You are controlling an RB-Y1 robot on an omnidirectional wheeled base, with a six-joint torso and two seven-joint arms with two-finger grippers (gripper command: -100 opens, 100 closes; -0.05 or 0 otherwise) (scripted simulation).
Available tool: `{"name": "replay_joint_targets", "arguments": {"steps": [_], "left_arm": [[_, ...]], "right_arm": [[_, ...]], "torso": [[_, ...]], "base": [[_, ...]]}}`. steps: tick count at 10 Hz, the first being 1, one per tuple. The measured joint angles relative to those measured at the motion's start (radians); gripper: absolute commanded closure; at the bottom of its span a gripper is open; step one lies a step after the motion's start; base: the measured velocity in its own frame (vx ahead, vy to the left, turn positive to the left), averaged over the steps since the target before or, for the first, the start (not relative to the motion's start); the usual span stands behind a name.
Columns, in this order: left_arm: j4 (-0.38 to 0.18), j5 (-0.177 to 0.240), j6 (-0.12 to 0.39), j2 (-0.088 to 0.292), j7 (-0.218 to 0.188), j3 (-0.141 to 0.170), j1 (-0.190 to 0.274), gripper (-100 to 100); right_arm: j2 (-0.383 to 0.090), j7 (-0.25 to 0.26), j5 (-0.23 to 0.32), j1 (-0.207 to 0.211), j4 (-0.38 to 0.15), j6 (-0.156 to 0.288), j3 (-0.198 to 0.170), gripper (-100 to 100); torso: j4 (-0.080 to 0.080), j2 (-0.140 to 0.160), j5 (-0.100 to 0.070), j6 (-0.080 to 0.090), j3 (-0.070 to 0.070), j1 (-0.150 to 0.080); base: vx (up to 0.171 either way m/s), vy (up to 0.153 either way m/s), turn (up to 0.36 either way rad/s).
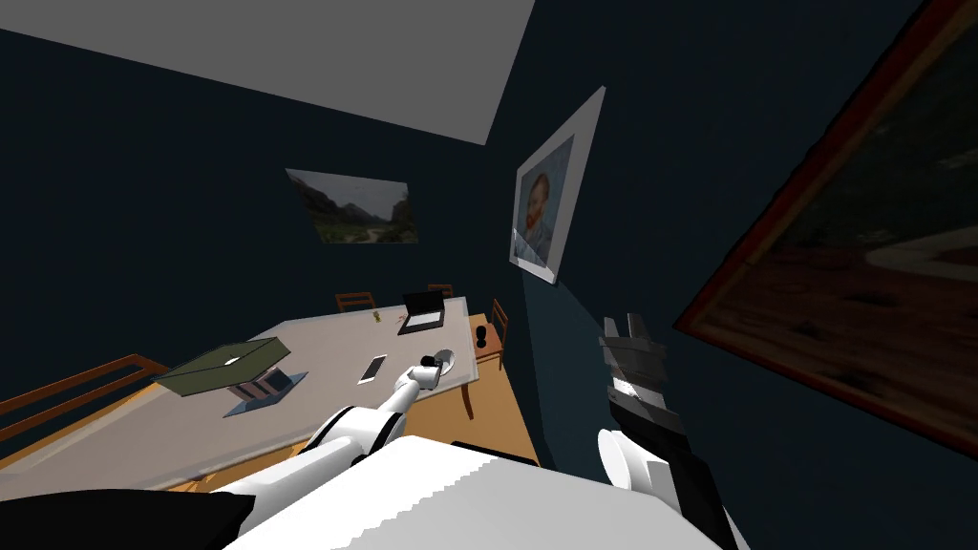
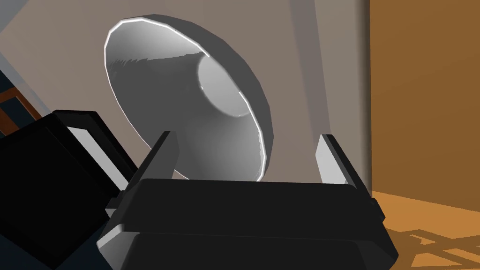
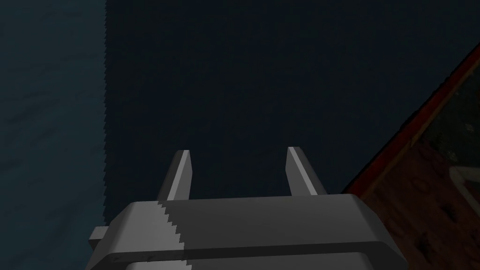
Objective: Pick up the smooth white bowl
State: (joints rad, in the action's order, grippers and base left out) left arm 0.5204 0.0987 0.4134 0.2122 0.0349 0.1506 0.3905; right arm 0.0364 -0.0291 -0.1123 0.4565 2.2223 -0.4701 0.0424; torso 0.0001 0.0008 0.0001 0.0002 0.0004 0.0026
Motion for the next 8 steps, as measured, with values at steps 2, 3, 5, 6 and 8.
{"name": "replay_joint_targets", "arguments": {"steps": [2, 3, 5, 6, 8], "left_arm": [[-0.005, -0.012, -0.001, 0.002, -0.052, -0.015, 0.002, -100], [-0.008, -0.028, 0.0, 0.004, -0.079, -0.036, 0.0, -100], [-0.012, -0.041, 0.0, 0.005, -0.135, -0.051, 0.001, -100], [-0.012, -0.06, 0.001, 0.007, -0.164, -0.071, -0.003, -100], [-0.024, -0.071, -0.002, 0.009, -0.222, -0.087, 0.003, -100]], "right_arm": [[0.0, 0.0, 0.0, 0.0, 0.0, 0.0, 0.0, 0], [0.0, 0.0, 0.0, 0.0, 0.0, 0.0, 0.0, 0], [0.0, 0.0, 0.0, 0.0, 0.0, 0.0, 0.0, 0], [0.0, 0.0, 0.0, 0.0, 0.0, 0.0, 0.0, 0], [0.0, 0.0, 0.0, 0.0, 0.0, 0.0, 0.0, 0]], "torso": [[0.0, 0.0, 0.0, -0.001, 0.0, 0.0], [0.0, 0.001, 0.0, 0.0, 0.001, 0.0], [0.0, 0.0, 0.0, -0.001, 0.0, -0.001], [0.0, 0.001, 0.0, 0.0, 0.0, 0.0], [0.0, 0.0, 0.0, -0.001, 0.0, 0.0]], "base": [[-0.017, 0.037, -0.092], [-0.024, 0.048, -0.132], [-0.013, 0.029, -0.071], [-0.018, 0.05, -0.127], [-0.015, 0.035, -0.093]]}}
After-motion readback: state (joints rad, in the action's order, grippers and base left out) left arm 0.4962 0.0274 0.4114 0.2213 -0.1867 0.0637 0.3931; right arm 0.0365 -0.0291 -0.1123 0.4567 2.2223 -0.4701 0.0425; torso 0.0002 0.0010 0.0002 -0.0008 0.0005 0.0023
